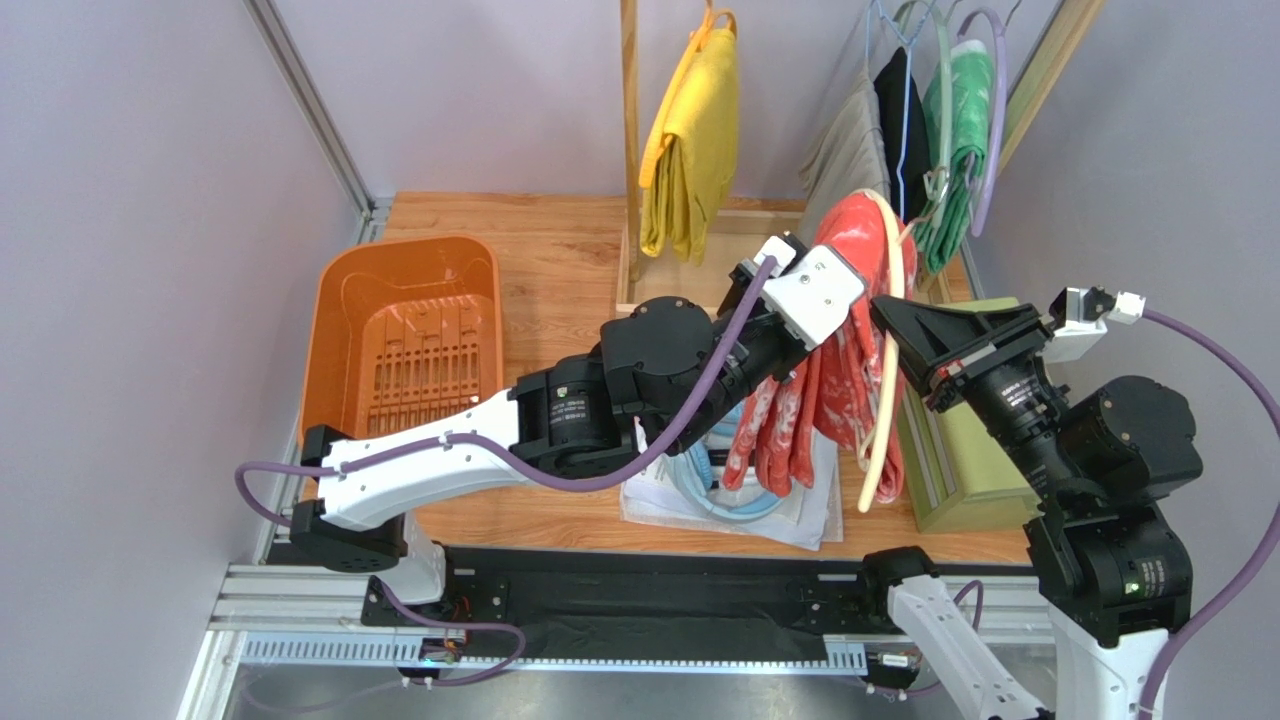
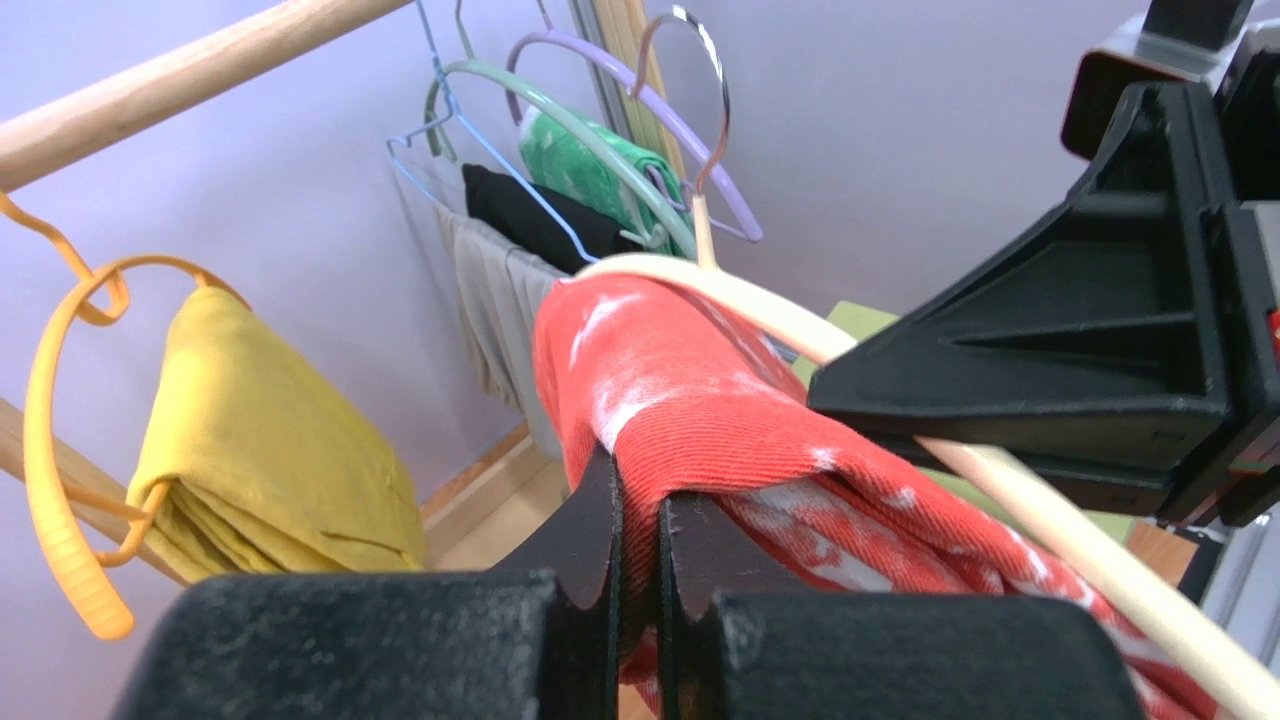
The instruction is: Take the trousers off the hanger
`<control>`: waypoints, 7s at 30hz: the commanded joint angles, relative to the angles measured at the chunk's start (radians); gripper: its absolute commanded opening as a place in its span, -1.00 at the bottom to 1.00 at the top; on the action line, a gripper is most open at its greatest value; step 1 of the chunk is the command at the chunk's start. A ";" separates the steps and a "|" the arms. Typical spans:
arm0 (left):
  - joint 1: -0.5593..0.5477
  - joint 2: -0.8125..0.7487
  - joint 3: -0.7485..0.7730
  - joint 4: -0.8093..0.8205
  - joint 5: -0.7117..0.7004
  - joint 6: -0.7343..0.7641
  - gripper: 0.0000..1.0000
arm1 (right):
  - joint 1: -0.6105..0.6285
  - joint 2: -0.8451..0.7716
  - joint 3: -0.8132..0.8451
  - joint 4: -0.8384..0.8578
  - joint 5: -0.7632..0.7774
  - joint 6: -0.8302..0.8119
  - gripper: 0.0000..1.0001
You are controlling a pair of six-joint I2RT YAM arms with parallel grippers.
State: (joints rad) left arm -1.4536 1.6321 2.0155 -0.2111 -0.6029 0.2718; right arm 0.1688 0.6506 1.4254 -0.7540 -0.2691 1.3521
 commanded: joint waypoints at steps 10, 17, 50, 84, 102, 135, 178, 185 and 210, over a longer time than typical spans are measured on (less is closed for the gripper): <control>-0.007 -0.071 0.213 0.081 -0.098 0.184 -1.00 | 0.001 -0.097 -0.098 -0.060 -0.024 -0.090 -1.00; -0.007 -0.094 0.259 0.102 -0.130 0.245 -1.00 | 0.001 -0.131 -0.141 -0.062 -0.031 -0.097 -1.00; -0.007 -0.475 -0.032 0.302 0.086 0.049 -1.00 | 0.001 -0.218 -0.387 -0.019 0.014 -0.079 -1.00; 0.235 -0.874 -0.660 -0.045 -0.255 0.026 -1.00 | 0.001 -0.114 -0.209 -0.008 0.047 -0.367 -1.00; 0.886 -0.564 -0.201 -0.333 -0.067 -0.098 -1.00 | 0.001 -0.108 -0.224 0.013 0.002 -0.404 -1.00; 1.010 -0.606 -0.712 -0.401 -0.362 -0.197 -1.00 | 0.001 -0.071 -0.263 0.099 -0.124 -0.398 -1.00; 1.182 -0.330 -0.627 -0.533 0.034 -0.485 0.09 | 0.001 0.058 -0.160 0.059 -0.205 -0.479 -1.00; 1.182 -0.492 -0.612 -0.655 0.184 -0.545 0.21 | 0.001 0.090 -0.092 -0.007 -0.222 -0.537 -1.00; 1.182 -1.228 -1.144 -0.527 1.253 -0.933 0.30 | 0.000 0.472 0.170 0.264 -0.136 -0.447 -1.00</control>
State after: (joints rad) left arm -0.2745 0.4576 0.8837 -0.7631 0.5434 -0.5926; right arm 0.1688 1.0767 1.5032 -0.6529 -0.4358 0.8776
